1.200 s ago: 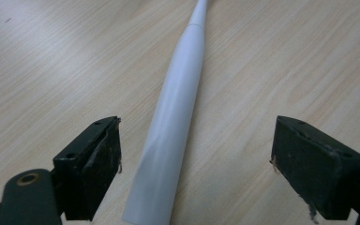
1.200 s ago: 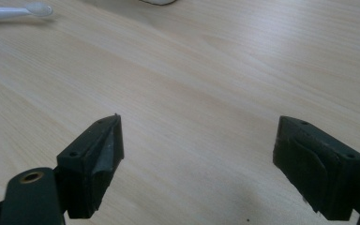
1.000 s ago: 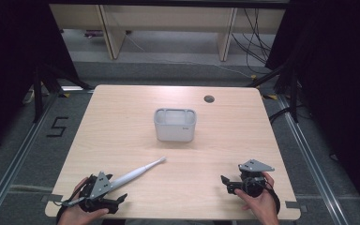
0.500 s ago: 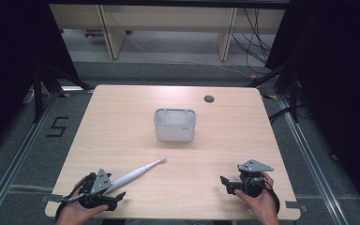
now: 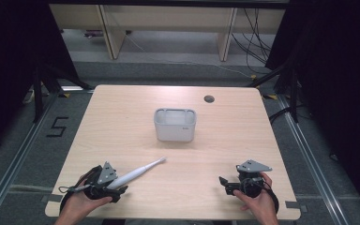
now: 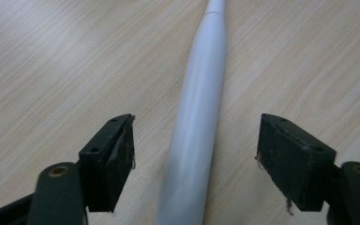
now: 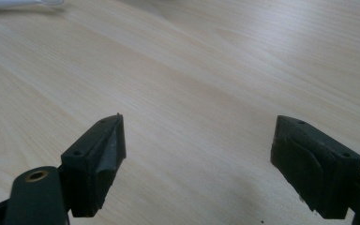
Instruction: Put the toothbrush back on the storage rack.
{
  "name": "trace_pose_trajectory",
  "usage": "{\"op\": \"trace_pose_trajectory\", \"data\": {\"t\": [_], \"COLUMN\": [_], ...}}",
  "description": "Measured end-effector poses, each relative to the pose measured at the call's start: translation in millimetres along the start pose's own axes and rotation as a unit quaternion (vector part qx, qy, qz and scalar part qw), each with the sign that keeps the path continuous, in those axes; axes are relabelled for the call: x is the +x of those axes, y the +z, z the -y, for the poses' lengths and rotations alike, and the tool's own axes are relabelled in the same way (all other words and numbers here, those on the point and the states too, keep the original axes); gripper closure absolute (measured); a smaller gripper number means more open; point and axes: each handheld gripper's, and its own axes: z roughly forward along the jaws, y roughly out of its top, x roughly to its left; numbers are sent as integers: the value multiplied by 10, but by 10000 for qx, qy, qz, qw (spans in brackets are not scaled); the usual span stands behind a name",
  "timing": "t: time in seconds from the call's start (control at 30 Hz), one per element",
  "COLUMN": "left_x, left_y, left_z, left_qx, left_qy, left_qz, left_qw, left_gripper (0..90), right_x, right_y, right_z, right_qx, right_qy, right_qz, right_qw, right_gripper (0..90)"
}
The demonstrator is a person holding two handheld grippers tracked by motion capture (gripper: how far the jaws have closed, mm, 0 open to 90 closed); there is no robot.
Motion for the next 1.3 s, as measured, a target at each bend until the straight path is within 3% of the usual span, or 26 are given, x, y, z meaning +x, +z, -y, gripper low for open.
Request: {"op": "trace_pose_trajectory", "data": {"t": [0.03,0.17,0.2,0.23,0.3,0.33,0.37,0.53,0.57,0.77,0.8,0.87,0.93,0.97,1.03,1.07,1.17,1.2,1.23,1.3], "left_x": [10,26,38,47,61,70,70,119,100,116,134,144,150,152,151,141,119,113,116,112], "left_y": [-1,14,29,40,58,69,69,145,161,172,174,195,230,244,261,296,339,361,370,384], "left_z": [-25,-58,-91,-115,-153,-177,-177,-316,-327,-439,-480,-506,-524,-533,-541,-559,-590,-594,-612,-624], "left_qx": [120,123,205,278,339,400,400,859,935,981,1109,1184,1249,1314,1343,1441,1564,1547,1654,1710], "left_qy": [51,30,43,60,107,116,116,264,104,187,294,312,337,356,361,385,426,428,464,439], "left_qz": [5,52,127,168,205,228,228,305,357,432,487,528,574,598,605,663,686,661,691,696], "left_qw": [9999,9999,9997,9995,9992,9989,9989,9955,9949,9941,9922,9911,9899,9889,9884,9866,9844,9848,9827,9818], "left_gripper": [286,311,320,322,345,357,364,435,443,504,526,539,554,559,566,577,590,593,597,608], "right_x": [-6,-11,7,16,22,48,22,24,24,20,31,30,49,28,29,53,43,45,41,44], "right_y": [-3,-7,2,1,7,-4,1,0,-1,2,9,12,11,14,14,10,19,19,21,22], "right_z": [-4,-2,1,2,-1,1,-2,-5,-6,-3,1,-2,4,2,4,1,3,2,0,2], "right_qx": [81,92,90,68,72,126,49,116,114,126,152,157,90,34,42,127,113,113,105,95], "right_qy": [-12,-73,78,74,21,175,-39,-68,-74,-88,-10,-27,18,-155,-177,-30,-115,-100,-144,-137], "right_qz": [-100,-25,-89,2,-36,1,58,-59,-61,-73,-170,-183,-34,-2,12,-44,-59,-72,-68,-59], "right_qw": [9999,9999,9999,9999,10000,9998,10000,9999,9999,9999,9997,9997,10000,9999,9998,9999,9999,9999,9998,9998], "right_gripper": [189,190,189,190,190,190,191,191,191,191,191,191,191,191,192,193,194,194,195,195]}}
